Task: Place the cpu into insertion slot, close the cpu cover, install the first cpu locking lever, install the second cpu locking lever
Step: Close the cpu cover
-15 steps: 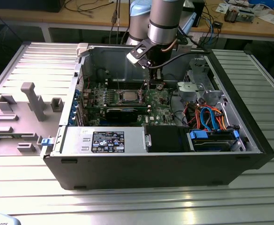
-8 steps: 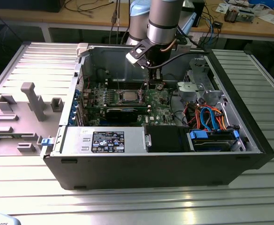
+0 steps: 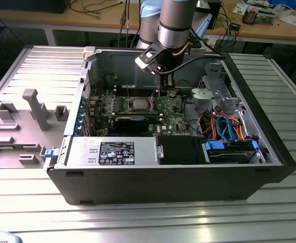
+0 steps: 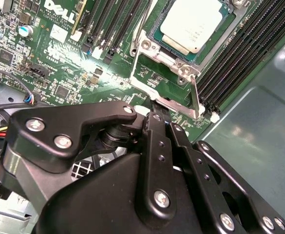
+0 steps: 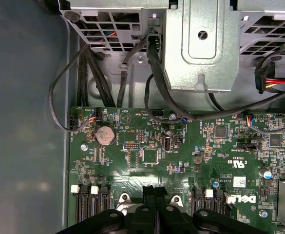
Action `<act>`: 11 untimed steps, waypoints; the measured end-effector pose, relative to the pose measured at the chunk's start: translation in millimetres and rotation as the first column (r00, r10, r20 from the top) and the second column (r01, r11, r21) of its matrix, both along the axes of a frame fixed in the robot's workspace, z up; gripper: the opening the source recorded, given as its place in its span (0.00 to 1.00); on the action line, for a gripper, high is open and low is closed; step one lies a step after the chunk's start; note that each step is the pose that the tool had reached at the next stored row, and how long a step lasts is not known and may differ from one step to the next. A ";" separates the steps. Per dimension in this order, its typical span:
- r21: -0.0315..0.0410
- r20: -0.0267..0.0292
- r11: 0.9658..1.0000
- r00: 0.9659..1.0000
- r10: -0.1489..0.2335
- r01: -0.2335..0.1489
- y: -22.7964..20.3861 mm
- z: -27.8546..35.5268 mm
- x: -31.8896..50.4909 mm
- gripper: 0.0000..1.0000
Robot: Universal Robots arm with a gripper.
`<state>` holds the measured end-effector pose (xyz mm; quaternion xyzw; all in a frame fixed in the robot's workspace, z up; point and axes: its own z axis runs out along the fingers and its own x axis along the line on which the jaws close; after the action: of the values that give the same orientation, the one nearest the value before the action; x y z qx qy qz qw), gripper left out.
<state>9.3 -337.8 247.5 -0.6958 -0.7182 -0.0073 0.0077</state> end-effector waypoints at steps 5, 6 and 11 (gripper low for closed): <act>0.000 0.000 1.000 1.000 0.000 0.000 0.0 0.0 -1.6 0.11; 0.000 0.000 1.000 1.000 0.000 0.000 0.0 0.1 -1.8 0.11; 0.000 0.000 1.000 1.000 0.000 0.000 0.0 0.0 -3.5 0.11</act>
<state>5.9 -337.8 247.5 -0.6958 -0.7182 -0.0073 0.0077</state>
